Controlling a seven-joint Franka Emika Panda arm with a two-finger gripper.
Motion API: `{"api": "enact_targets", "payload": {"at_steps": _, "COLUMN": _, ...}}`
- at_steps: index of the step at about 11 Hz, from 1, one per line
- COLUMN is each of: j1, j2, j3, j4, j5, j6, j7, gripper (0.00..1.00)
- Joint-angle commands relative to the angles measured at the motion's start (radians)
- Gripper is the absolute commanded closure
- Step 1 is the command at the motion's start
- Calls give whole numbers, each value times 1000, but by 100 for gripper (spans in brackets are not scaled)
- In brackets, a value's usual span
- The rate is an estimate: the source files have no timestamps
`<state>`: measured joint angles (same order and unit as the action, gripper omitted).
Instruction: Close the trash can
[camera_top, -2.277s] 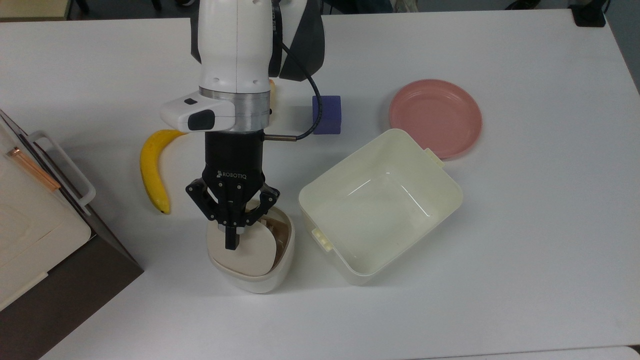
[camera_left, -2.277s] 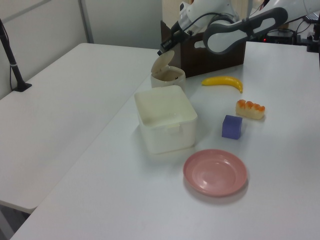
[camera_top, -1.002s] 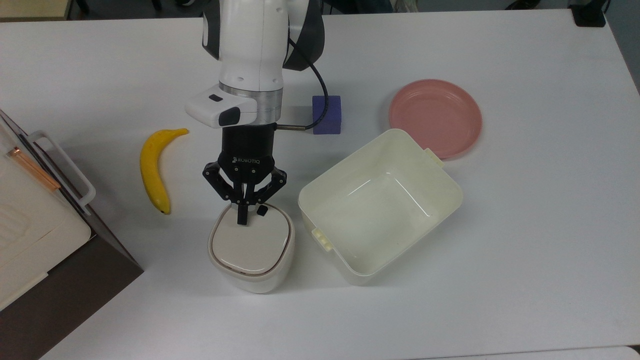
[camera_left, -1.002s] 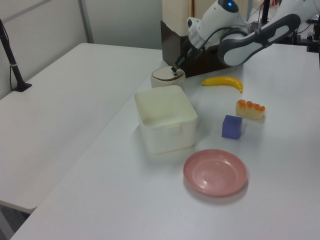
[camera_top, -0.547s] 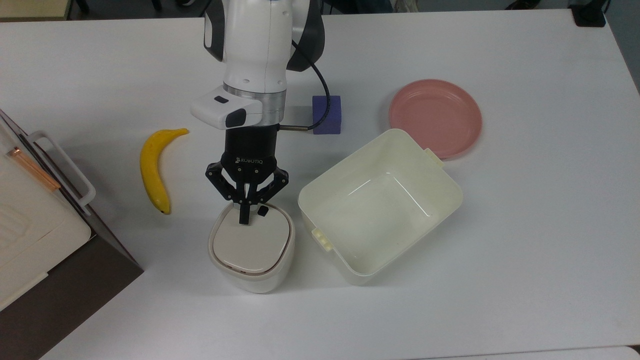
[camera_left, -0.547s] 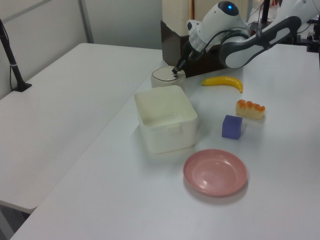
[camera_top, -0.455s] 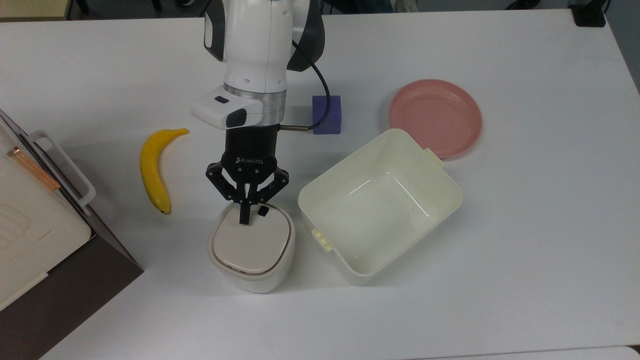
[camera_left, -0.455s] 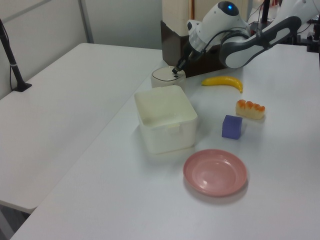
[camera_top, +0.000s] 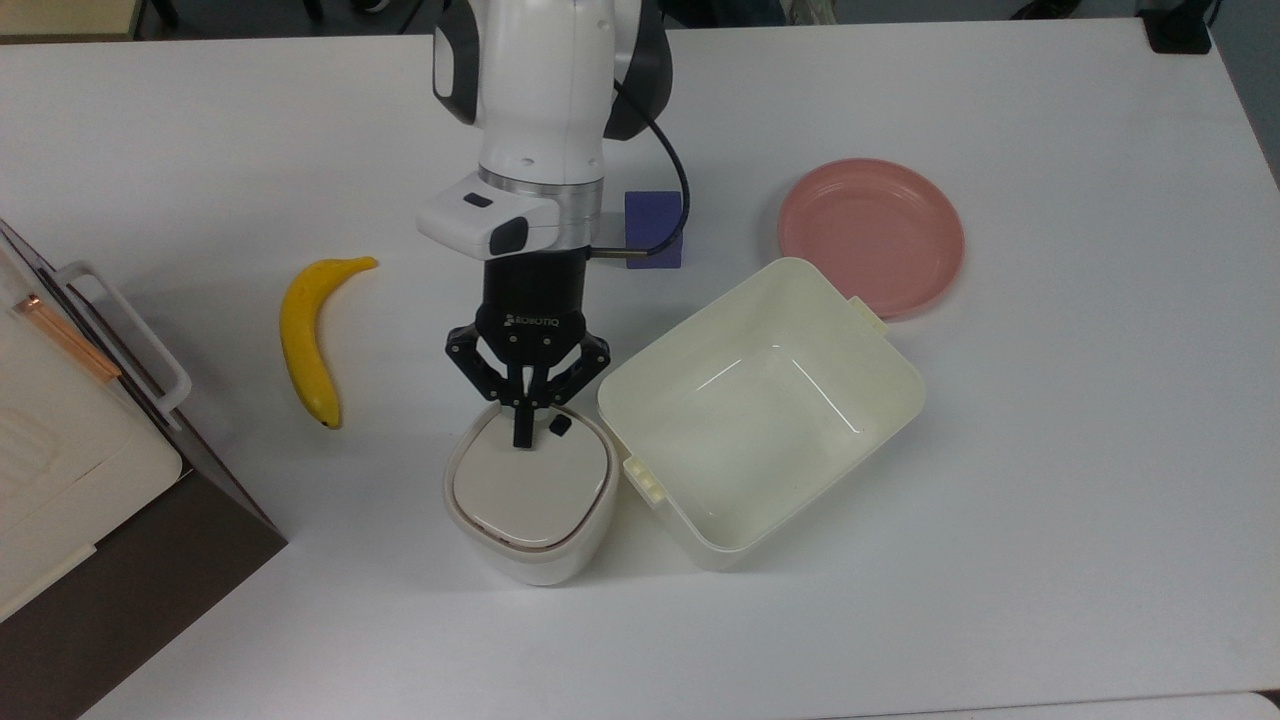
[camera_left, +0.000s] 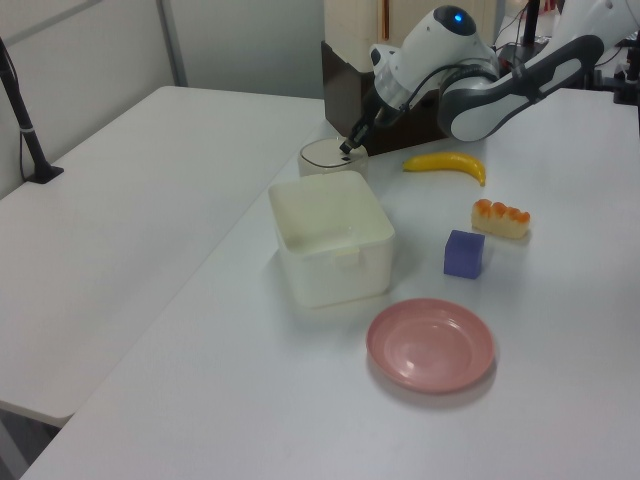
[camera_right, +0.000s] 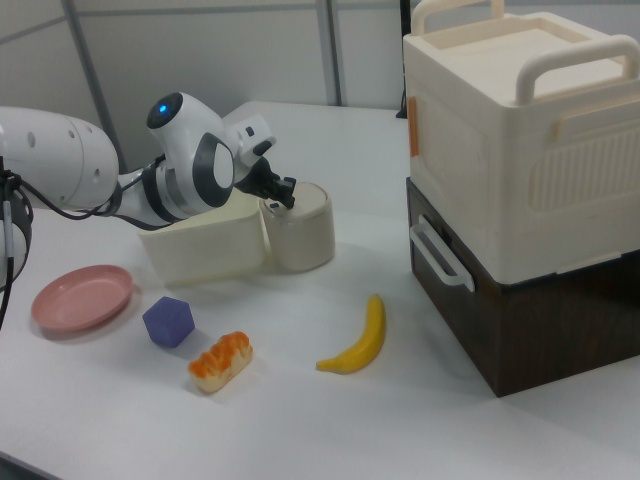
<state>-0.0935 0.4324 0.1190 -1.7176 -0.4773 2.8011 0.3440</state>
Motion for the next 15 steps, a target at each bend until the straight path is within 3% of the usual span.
{"api": "enact_targets", "payload": {"at_steps": 1, "j1": 35, "j2": -14, "j3": -7, "j4": -71, "j5": -32, "j6": 20, "j7": 58, "gripper": 100}}
{"api": "enact_targets", "payload": {"at_steps": 3, "j1": 37, "j2": 2, "j3": -7, "j4": -77, "j5": -72, "j6": 20, "j7": 73, "gripper": 100}}
{"api": "enact_targets", "payload": {"at_steps": 4, "j1": 35, "j2": 8, "j3": -7, "j4": -77, "j5": -124, "j6": 20, "j7": 113, "gripper": 100}}
{"api": "enact_targets", "payload": {"at_steps": 7, "j1": 26, "j2": 29, "j3": -7, "j4": -77, "j5": -387, "j6": 21, "j7": 338, "gripper": 100}}
{"api": "enact_targets", "payload": {"at_steps": 8, "j1": 21, "j2": 29, "j3": -7, "j4": -71, "j5": -415, "j6": 20, "j7": 386, "gripper": 100}}
{"api": "enact_targets", "payload": {"at_steps": 10, "j1": -11, "j2": -3, "j3": -2, "j4": -44, "j5": -377, "j6": 15, "j7": 395, "gripper": 100}}
{"api": "enact_targets", "payload": {"at_steps": 13, "j1": -37, "j2": -67, "j3": 18, "j4": -33, "j5": -137, "j6": -52, "j7": 318, "gripper": 100}}
{"api": "enact_targets", "payload": {"at_steps": 15, "j1": -35, "j2": -104, "j3": 28, "j4": 21, "j5": 56, "j6": -224, "j7": 197, "gripper": 100}}
